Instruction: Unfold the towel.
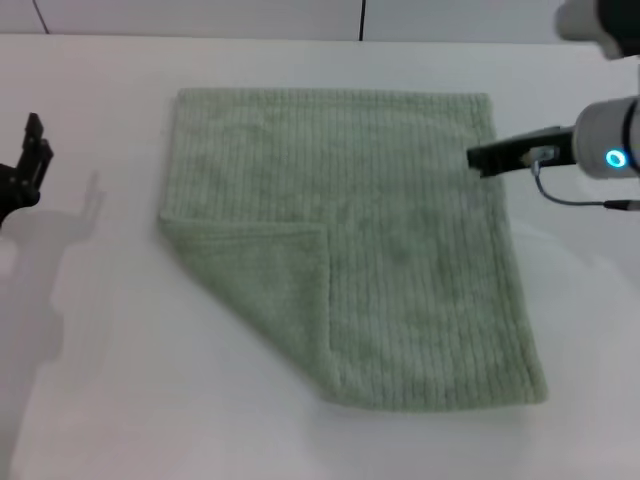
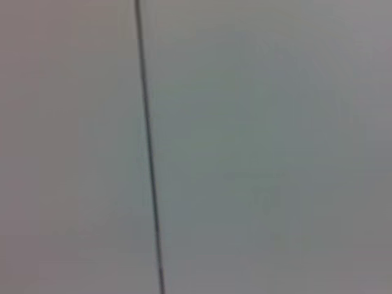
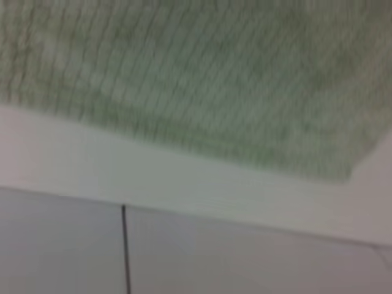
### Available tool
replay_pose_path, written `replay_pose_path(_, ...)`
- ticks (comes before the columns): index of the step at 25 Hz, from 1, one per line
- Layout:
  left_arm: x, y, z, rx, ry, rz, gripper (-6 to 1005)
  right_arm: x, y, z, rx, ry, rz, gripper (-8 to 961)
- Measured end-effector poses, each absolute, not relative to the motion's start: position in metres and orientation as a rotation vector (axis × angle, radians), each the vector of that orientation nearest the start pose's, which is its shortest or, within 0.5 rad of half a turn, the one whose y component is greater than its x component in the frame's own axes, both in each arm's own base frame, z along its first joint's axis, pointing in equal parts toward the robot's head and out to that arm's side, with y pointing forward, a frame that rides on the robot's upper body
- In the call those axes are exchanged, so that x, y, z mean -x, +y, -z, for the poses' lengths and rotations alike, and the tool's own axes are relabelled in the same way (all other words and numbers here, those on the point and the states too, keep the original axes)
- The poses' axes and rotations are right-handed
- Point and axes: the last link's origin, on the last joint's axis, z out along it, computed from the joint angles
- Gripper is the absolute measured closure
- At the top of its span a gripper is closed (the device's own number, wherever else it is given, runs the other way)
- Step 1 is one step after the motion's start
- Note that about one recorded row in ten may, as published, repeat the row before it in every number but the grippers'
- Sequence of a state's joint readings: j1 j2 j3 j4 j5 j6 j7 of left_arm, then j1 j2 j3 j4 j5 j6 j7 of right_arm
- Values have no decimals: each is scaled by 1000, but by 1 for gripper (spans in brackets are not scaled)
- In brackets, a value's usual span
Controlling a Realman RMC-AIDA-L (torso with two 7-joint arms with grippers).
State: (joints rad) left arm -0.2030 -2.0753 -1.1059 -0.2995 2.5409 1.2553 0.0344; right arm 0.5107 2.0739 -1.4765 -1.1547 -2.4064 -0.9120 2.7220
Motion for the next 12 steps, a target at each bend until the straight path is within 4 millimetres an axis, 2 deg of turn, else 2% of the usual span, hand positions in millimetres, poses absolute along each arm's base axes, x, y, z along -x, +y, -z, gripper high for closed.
replay_pose_path(8,328,280,18,1614,-380,658,255,-202,402,37,2294,1133,9,956)
replay_pose_path(12,319,281,23,1630,-369,691,258,-206,404,45,2305,1161,59,955)
